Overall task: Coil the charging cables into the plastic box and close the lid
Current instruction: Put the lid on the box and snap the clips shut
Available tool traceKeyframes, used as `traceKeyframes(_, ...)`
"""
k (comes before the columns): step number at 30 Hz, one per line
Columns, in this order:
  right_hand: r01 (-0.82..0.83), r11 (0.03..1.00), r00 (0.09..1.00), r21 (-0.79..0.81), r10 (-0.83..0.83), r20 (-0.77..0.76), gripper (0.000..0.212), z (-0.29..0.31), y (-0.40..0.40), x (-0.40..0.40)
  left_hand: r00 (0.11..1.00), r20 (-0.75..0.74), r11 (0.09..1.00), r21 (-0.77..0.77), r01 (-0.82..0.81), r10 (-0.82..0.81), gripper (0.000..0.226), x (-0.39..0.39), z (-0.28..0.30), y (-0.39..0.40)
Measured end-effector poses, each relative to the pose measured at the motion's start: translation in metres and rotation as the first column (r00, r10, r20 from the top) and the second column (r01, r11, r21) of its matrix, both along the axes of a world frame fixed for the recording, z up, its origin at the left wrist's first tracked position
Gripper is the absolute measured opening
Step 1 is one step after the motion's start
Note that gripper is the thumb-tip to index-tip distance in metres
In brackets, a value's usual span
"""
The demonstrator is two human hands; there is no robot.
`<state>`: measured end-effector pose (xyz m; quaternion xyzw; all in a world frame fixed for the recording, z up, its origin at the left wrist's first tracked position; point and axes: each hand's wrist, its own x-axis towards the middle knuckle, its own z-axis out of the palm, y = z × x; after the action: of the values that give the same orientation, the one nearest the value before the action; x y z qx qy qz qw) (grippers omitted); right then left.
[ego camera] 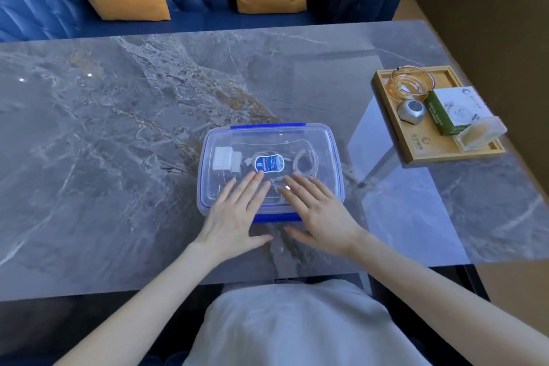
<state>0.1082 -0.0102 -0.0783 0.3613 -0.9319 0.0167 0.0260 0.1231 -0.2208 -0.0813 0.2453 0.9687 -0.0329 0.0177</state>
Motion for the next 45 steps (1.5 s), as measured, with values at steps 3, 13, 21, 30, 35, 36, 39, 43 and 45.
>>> traceKeyframes(3,0.034,0.991,0.999,0.128,-0.029,-0.037,0.08,-0.006,-0.001,0.001,1.0,-0.017,0.998,-0.061,-0.028,0.027,0.107,0.0,0.0,0.003)
traceKeyframes(13,0.003,1.0,1.0,0.017,-0.002,-0.031,0.083,-0.006,0.003,0.003,0.999,0.034,1.0,-0.007,0.004,-0.004,0.097,0.001,0.013,0.001)
traceKeyframes(21,-0.044,0.998,0.991,-0.053,0.05,0.125,0.062,0.009,0.01,-0.005,0.971,0.233,0.998,-0.032,0.059,-0.05,0.076,-0.014,0.034,-0.003)
traceKeyframes(30,-0.027,0.987,0.983,-0.159,0.055,0.176,0.05,0.011,0.01,-0.009,0.953,0.299,0.999,0.01,0.043,-0.044,0.067,-0.021,0.041,-0.002)
traceKeyframes(35,-0.042,0.989,0.977,-0.144,0.071,0.199,0.052,0.017,0.011,-0.016,0.948,0.314,0.998,0.002,0.056,-0.054,0.066,-0.022,0.048,-0.003)
traceKeyframes(36,-0.025,0.99,0.974,-0.142,0.057,0.221,0.053,0.019,0.011,-0.017,0.944,0.326,0.999,0.013,0.043,-0.045,0.066,-0.023,0.05,-0.004)
traceKeyframes(39,0.028,0.986,0.942,-0.165,0.029,0.334,0.05,0.024,0.011,-0.024,0.936,0.35,0.998,0.062,0.009,-0.03,0.062,-0.03,0.057,-0.005)
traceKeyframes(43,0.344,0.859,0.84,-0.378,-0.101,0.533,0.03,0.069,0.007,-0.038,0.901,0.429,0.982,0.137,-0.129,0.059,0.04,-0.051,0.079,-0.002)
traceKeyframes(45,0.449,0.715,0.857,-0.536,-0.177,0.483,0.022,0.109,0.007,-0.049,0.921,0.37,0.973,0.14,-0.185,0.122,0.034,-0.072,0.101,-0.006)
